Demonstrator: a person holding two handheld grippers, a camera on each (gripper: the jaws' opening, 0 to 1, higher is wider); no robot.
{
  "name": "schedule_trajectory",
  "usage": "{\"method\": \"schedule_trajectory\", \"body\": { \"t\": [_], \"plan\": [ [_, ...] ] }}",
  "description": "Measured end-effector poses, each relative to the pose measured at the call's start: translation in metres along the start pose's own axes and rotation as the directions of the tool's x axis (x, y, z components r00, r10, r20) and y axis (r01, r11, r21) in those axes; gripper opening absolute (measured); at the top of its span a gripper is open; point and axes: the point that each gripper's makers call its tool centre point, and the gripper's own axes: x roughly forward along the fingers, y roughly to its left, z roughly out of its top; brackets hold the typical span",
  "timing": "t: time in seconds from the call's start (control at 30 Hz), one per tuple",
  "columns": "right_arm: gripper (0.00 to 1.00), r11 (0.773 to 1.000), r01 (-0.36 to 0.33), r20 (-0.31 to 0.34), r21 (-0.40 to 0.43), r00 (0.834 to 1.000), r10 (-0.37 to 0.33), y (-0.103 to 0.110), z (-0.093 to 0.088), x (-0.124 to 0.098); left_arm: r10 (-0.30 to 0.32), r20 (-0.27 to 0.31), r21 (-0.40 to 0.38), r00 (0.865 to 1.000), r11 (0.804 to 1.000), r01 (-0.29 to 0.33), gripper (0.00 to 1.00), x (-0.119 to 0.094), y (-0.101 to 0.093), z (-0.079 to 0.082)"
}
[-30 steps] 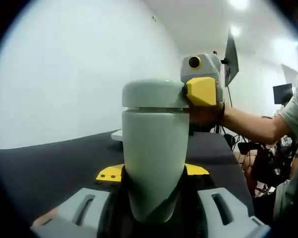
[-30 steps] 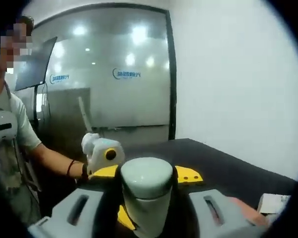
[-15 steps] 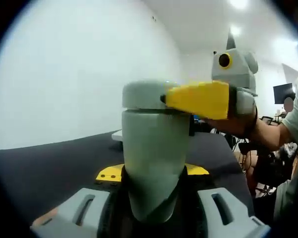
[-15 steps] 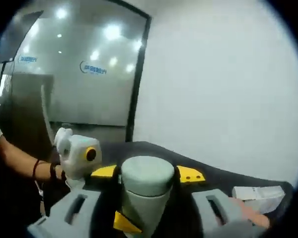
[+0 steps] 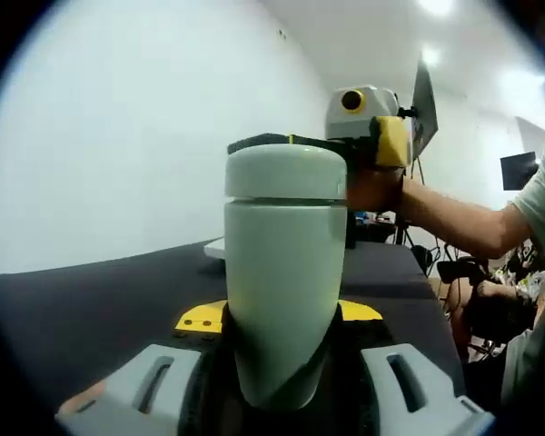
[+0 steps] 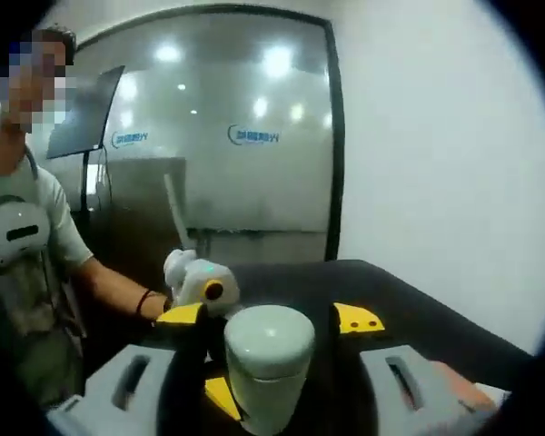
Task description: Assemble the cup parts correctly, then place the assembled cup into the box.
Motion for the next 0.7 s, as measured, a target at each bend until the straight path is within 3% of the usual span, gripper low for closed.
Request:
{"method": "schedule_trajectory", "body": {
  "t": [0.1,0.13,0.17,0.37,0.47,0.6,0.7],
  "plan": [
    [0.41,1.0,-0.002,-0.034,-0.002,0.999,0.002,0.003,-0.008,0.004,0.0,-0.003,0.0,1.0,1.0,0.0,0.39,0.0,0.001,0.0],
    [0.39,0.999,-0.039,0.003,0.002,0.999,0.039,0.011,0.001,0.006,0.003,-0.005,-0.003,1.0,1.0,-0.003,0.39,0.0,0.002,0.0],
    [0.39,1.0,-0.005,-0.026,0.007,1.0,0.005,0.008,-0.004,0.003,0.001,-0.005,-0.002,1.0,1.0,-0.001,0.39,0.0,0.001,0.0],
    [0.39,0.994,0.11,-0.037,0.01,0.993,-0.11,0.005,-0.004,-0.002,0.004,-0.008,-0.003,1.0,1.0,-0.004,0.39,0.002,0.001,0.0],
    [0.39,0.976,0.216,-0.047,0.019,0.975,-0.215,0.002,-0.004,-0.003,0.004,-0.01,0.0,1.0,1.0,-0.004,0.39,0.002,0.001,0.0],
    [0.39,0.933,0.358,-0.053,0.031,0.933,-0.356,-0.003,-0.005,-0.004,0.003,-0.008,-0.003,1.0,1.0,-0.003,0.39,0.001,0.001,0.0],
    [0.39,0.869,0.491,-0.066,0.064,0.871,-0.487,-0.011,-0.007,-0.005,0.008,-0.007,-0.007,1.0,1.0,-0.008,0.39,0.001,0.002,0.0]
  ]
}}
